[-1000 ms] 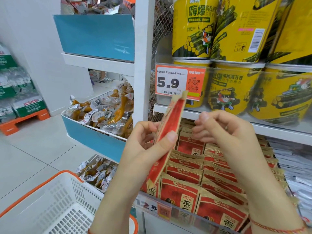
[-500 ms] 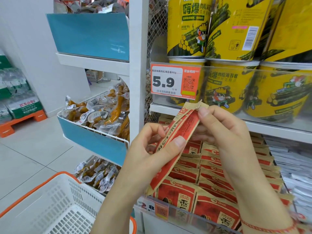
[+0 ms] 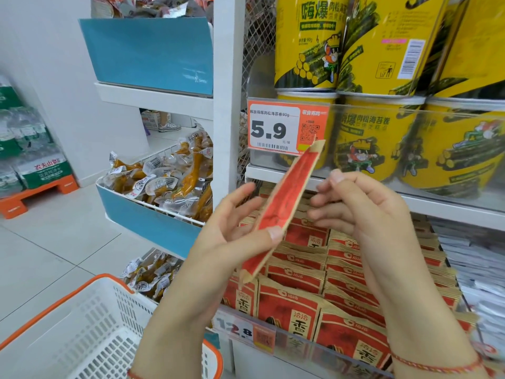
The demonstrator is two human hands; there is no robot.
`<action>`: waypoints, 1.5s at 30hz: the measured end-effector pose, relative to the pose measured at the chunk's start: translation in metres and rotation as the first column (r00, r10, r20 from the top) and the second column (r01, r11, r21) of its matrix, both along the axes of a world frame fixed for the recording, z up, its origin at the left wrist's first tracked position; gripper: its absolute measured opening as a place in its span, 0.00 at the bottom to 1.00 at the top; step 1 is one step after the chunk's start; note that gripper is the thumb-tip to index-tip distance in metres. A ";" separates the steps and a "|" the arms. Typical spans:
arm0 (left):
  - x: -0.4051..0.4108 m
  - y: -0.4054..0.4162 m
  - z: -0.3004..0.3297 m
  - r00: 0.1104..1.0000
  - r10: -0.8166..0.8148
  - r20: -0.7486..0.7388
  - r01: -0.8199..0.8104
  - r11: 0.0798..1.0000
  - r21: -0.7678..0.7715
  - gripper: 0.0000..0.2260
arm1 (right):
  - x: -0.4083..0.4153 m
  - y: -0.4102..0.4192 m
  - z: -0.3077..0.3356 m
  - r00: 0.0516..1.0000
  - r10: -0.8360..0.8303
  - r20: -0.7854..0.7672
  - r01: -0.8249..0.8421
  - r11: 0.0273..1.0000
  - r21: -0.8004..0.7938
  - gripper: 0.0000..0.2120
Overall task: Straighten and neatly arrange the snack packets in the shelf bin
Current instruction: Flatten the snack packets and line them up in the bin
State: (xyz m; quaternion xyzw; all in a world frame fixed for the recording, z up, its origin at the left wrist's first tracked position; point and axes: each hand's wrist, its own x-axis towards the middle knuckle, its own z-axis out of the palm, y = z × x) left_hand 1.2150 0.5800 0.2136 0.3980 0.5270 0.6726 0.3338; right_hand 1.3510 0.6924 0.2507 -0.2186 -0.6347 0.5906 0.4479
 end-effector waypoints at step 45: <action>-0.001 0.020 -0.011 0.936 0.209 0.281 -0.278 0.932 0.232 0.44 | -0.005 0.000 -0.017 0.791 0.234 0.566 -0.476 0.816 0.328 0.09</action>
